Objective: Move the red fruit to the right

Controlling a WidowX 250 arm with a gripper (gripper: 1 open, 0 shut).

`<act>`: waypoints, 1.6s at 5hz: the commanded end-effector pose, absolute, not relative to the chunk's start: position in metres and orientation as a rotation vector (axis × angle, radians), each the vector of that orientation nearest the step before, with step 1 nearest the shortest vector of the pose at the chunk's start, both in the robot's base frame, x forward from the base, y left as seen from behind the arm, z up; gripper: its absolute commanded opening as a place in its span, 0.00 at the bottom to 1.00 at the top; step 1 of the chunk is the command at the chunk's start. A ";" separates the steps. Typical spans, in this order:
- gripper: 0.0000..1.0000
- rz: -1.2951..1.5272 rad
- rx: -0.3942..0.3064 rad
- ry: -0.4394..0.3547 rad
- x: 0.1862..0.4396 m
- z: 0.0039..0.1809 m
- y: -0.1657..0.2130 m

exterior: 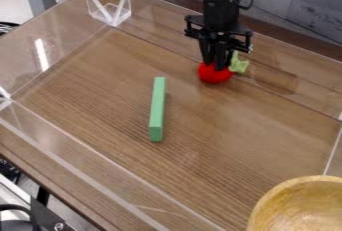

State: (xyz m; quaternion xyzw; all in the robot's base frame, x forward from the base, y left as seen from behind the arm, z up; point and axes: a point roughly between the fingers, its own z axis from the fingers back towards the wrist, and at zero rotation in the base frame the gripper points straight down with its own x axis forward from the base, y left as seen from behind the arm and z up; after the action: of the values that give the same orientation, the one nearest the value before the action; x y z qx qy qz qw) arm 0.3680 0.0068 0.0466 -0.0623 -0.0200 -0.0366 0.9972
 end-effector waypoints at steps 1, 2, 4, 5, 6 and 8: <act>1.00 -0.069 -0.119 -0.079 0.376 0.061 0.006; 1.00 -0.061 -0.133 -0.089 0.372 0.069 0.006; 1.00 -0.046 -0.162 -0.113 0.365 0.087 0.008; 1.00 -0.037 -0.176 -0.132 0.361 0.099 0.011; 1.00 -0.021 -0.188 -0.159 0.354 0.114 0.019; 1.00 0.043 -0.193 -0.224 0.338 0.148 0.054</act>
State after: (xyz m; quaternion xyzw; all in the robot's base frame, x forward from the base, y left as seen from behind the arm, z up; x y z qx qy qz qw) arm 0.3355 0.0557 0.1282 -0.1022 -0.0827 0.0352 0.9907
